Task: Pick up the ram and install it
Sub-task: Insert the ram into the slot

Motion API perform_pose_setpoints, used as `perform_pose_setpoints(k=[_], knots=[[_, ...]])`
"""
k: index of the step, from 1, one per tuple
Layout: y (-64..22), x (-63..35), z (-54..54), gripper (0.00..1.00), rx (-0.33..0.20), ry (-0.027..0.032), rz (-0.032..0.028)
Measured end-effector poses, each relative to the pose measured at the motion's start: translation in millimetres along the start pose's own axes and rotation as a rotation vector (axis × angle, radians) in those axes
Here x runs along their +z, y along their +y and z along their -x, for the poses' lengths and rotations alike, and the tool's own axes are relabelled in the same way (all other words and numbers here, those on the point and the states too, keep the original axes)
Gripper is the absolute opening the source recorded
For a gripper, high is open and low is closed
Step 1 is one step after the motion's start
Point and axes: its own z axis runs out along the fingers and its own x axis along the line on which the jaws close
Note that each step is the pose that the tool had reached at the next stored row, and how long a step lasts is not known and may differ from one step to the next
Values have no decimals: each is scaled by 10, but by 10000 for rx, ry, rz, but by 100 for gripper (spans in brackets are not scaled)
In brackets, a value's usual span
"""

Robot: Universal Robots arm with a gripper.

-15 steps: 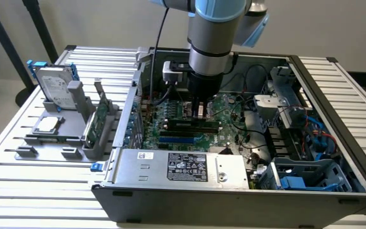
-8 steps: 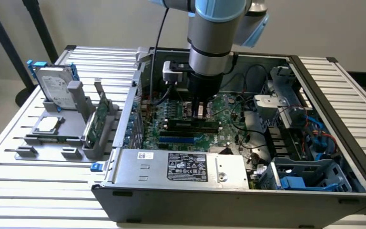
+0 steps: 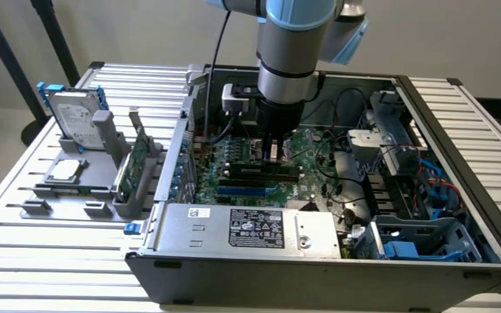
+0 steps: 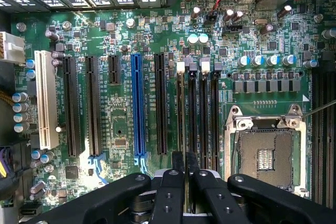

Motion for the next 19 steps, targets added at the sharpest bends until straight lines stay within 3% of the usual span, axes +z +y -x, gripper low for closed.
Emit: perform_pose_setpoints(k=[19], knots=[[-11,1,1,13,-2,-55,0]])
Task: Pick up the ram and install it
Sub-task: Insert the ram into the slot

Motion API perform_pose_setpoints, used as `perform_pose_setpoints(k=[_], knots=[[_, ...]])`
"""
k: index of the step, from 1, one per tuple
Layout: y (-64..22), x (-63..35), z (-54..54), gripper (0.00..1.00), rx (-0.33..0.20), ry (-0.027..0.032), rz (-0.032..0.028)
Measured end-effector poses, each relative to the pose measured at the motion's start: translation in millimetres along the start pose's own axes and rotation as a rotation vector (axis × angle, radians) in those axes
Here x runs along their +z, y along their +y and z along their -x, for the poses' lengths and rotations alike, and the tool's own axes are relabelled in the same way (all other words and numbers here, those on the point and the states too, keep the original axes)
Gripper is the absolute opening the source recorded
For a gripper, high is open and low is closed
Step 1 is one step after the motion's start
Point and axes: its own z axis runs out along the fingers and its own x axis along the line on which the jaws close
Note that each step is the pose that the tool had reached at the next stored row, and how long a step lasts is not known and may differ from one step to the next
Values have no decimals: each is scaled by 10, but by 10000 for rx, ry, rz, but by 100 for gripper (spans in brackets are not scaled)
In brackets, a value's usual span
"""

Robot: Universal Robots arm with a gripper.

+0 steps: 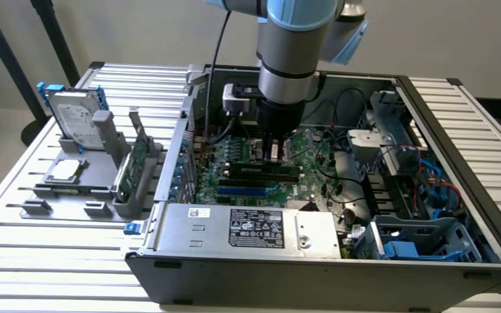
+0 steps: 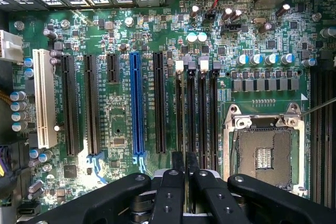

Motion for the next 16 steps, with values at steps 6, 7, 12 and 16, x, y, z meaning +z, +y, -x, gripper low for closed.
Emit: perform_pose_setpoints(k=[6,7,12,16], knots=[[6,1,-1,13,0,0,3],[4,1,0,13,-1,0,2],[0,2,0,13,-5,1,3],[0,9,0,13,-6,1,2]])
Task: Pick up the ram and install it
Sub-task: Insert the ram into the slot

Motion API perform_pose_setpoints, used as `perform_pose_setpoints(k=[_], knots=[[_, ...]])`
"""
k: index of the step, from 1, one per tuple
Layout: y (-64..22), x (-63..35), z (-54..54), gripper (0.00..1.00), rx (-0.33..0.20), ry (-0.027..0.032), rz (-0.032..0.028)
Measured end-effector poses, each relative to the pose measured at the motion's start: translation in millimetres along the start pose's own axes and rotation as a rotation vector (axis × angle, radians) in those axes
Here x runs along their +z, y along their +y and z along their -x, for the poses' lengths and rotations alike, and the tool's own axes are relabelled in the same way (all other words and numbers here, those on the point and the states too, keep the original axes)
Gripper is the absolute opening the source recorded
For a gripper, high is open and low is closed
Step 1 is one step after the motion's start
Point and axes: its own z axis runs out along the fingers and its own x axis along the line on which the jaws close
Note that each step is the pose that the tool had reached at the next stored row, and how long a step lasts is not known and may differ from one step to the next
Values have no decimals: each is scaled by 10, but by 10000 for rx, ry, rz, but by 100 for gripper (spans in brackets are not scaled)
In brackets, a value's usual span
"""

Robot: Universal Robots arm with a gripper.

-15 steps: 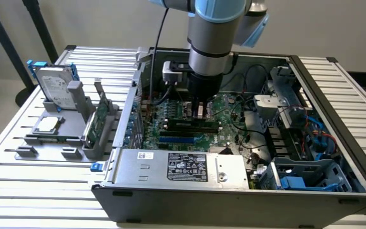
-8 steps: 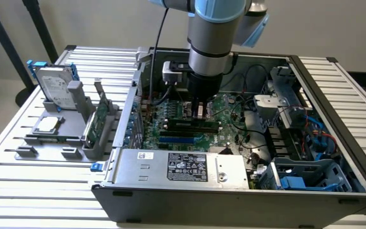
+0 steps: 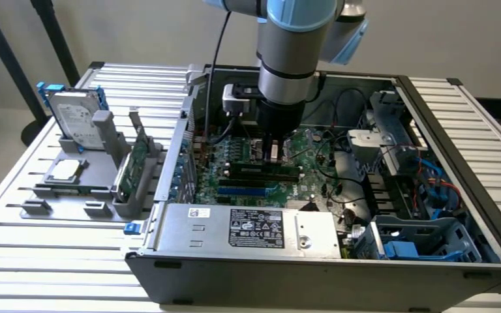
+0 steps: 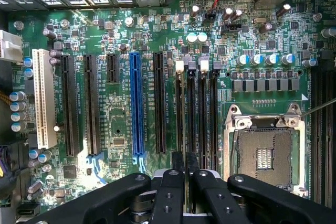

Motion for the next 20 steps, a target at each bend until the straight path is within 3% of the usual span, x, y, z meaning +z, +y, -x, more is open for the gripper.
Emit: perform_pose_setpoints(k=[20], knots=[[4,8,-5,13,-111,3,0]])
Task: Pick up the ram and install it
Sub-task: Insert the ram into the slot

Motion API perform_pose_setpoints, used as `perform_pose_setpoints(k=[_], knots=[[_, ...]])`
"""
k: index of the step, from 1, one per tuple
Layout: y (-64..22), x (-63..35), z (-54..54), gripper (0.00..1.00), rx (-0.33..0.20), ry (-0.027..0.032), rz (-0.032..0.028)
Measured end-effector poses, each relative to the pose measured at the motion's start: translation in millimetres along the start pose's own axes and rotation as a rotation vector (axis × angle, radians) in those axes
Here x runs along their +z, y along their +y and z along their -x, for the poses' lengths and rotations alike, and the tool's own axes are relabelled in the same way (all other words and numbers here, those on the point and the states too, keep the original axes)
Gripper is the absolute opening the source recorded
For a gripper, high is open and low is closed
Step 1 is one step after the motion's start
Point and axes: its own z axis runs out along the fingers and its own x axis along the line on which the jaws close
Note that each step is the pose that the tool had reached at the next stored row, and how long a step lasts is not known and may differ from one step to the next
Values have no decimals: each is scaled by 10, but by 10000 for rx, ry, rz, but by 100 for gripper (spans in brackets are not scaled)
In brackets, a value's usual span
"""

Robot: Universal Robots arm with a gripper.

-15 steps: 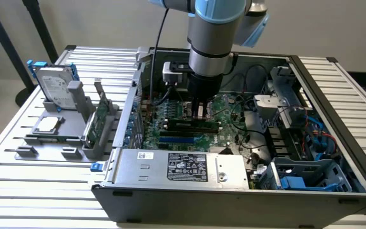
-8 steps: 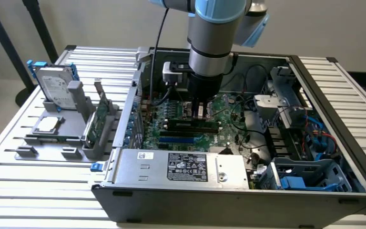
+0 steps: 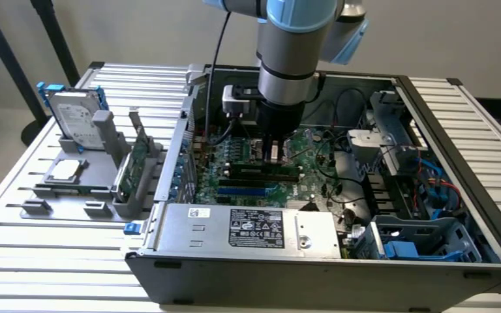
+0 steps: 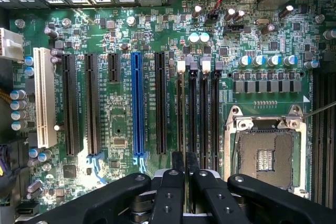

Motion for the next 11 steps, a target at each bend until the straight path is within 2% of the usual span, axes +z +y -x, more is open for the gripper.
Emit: perform_pose_setpoints(k=[8,10,11], knots=[[4,10,0,13,0,1,0],[4,10,0,15,1,0,1],[4,10,0,21,1,-1,0]])
